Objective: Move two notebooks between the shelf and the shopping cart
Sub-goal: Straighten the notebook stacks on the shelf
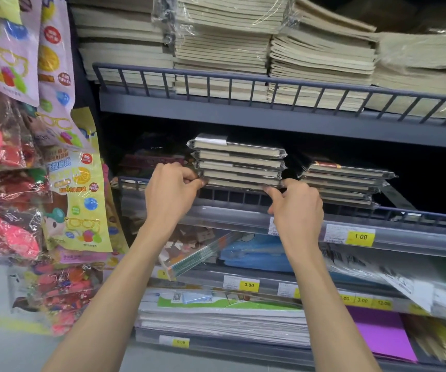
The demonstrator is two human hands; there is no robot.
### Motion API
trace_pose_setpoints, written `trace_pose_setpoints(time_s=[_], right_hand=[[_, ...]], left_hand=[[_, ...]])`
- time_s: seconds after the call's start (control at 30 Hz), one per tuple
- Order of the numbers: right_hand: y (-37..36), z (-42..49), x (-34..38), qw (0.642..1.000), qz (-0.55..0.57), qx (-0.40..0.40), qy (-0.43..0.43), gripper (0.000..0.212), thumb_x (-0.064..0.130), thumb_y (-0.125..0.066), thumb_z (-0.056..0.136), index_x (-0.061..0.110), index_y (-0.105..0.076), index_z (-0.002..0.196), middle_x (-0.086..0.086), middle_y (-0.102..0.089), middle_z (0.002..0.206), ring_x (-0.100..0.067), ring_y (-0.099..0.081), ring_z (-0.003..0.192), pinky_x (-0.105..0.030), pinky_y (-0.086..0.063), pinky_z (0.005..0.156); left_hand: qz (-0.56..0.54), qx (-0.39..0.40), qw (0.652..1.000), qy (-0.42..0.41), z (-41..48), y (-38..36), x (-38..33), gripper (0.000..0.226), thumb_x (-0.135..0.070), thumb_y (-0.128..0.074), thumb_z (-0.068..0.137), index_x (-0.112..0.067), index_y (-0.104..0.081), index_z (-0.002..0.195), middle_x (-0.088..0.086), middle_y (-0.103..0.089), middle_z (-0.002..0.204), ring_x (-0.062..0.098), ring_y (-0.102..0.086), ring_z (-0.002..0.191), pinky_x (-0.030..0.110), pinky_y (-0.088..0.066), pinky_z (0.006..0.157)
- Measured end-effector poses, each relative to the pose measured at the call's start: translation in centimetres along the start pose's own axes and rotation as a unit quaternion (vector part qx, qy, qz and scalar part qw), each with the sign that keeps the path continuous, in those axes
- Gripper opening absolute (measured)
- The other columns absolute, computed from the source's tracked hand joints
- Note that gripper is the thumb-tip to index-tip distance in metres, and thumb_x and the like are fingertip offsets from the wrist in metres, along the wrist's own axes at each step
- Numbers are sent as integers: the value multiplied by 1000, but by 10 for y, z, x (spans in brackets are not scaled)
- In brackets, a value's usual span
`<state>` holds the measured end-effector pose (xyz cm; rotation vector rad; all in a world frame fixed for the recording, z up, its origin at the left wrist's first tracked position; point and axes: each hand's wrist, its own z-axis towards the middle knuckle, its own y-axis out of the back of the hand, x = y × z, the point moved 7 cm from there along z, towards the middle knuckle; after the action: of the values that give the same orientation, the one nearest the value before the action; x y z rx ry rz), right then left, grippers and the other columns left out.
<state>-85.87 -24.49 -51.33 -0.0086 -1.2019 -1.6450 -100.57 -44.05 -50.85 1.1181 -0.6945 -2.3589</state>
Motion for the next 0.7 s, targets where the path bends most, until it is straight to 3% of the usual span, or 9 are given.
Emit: trace_pose_setpoints(time_s=[0.2,0.33,0.47,0.6,0.7], right_hand=[[-10,3,-1,1000,21,20,-11,37,36,-64,95,8,-57,73,-8,-67,64,-29,-64,68,-39,-56,64],[-8,5,-4,998,43,53,-3,32,37,-66,95,7,-68,84,-5,-68,62,-23,-68,70,-36,-55,70],[-2,-9,-7,994,90,68,12,37,36,-67,95,7,-70,117,3,-68,55,-11,-68,63,-28,-54,71],[-1,-13,-8,993,96,65,18,36,37,-64,96,6,-72,113,2,-69,56,-12,-67,60,-29,-55,72],[0,-15,-5,993,94,66,24,46,44,-66,93,9,-69,123,3,-69,57,-10,-69,68,-28,-53,75]], left_hand=[[-8,14,1000,14,5,-1,-1,14,-27,-77,85,-14,-80,82,-2,-65,77,22,-61,94,34,-46,77],[-28,38,999,7,3,-3,3,16,-29,-78,85,-14,-81,81,-6,-60,73,26,-63,93,40,-51,84],[-50,55,997,21,-1,-1,9,19,-31,-78,85,-13,-80,79,-1,-61,75,25,-62,90,31,-43,73],[-59,74,995,34,-6,3,9,21,-30,-80,83,-9,-79,84,8,-68,76,21,-61,76,29,-42,66],[-73,62,994,48,-7,5,13,25,-34,-81,81,-9,-79,86,-2,-59,72,13,-54,70,26,-37,64]])
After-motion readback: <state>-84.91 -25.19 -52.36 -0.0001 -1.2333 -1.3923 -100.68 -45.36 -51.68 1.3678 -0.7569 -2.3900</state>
